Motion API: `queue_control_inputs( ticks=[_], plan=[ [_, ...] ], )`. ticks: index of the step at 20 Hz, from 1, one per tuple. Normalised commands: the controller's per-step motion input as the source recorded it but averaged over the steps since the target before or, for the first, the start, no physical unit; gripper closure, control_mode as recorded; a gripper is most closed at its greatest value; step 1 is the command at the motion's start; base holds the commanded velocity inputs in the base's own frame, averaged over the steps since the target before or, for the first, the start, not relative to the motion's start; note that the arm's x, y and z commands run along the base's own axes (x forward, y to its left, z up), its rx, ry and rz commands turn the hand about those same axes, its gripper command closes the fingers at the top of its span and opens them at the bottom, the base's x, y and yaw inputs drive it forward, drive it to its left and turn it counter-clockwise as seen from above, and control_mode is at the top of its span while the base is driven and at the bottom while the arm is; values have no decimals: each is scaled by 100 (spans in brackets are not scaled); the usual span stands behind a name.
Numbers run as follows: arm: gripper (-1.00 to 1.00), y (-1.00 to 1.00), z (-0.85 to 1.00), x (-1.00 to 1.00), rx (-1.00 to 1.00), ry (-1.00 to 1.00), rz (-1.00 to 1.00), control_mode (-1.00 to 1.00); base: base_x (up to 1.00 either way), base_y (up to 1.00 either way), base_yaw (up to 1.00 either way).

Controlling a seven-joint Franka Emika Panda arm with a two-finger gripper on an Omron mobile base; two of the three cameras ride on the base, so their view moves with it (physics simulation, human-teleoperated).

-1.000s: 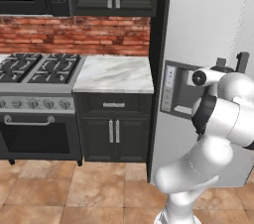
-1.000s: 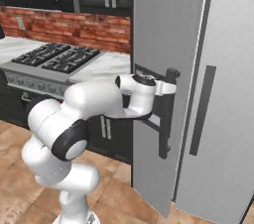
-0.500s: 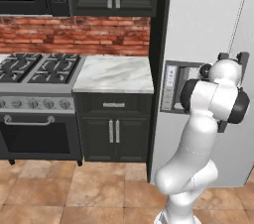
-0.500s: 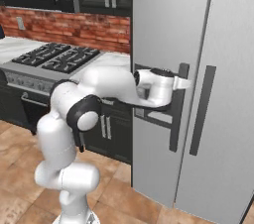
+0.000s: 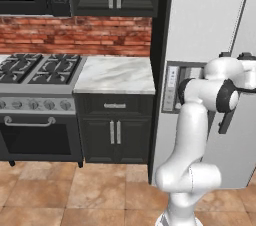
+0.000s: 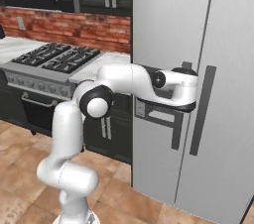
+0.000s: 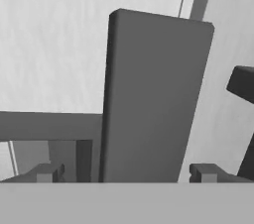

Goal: Take the bottled waters from the counter and place them in the freezer to freeze. Close the freezer door after placing the bottles.

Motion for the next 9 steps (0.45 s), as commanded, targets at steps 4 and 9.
queue_control_inputs(
  ticks=[4,9],
  plan=[
    [-100,-30,-6,41,0,0,0,-100,0,0,0],
    [-100,-2,0,0,0,0,0,-100,0,0,0]
  ],
)
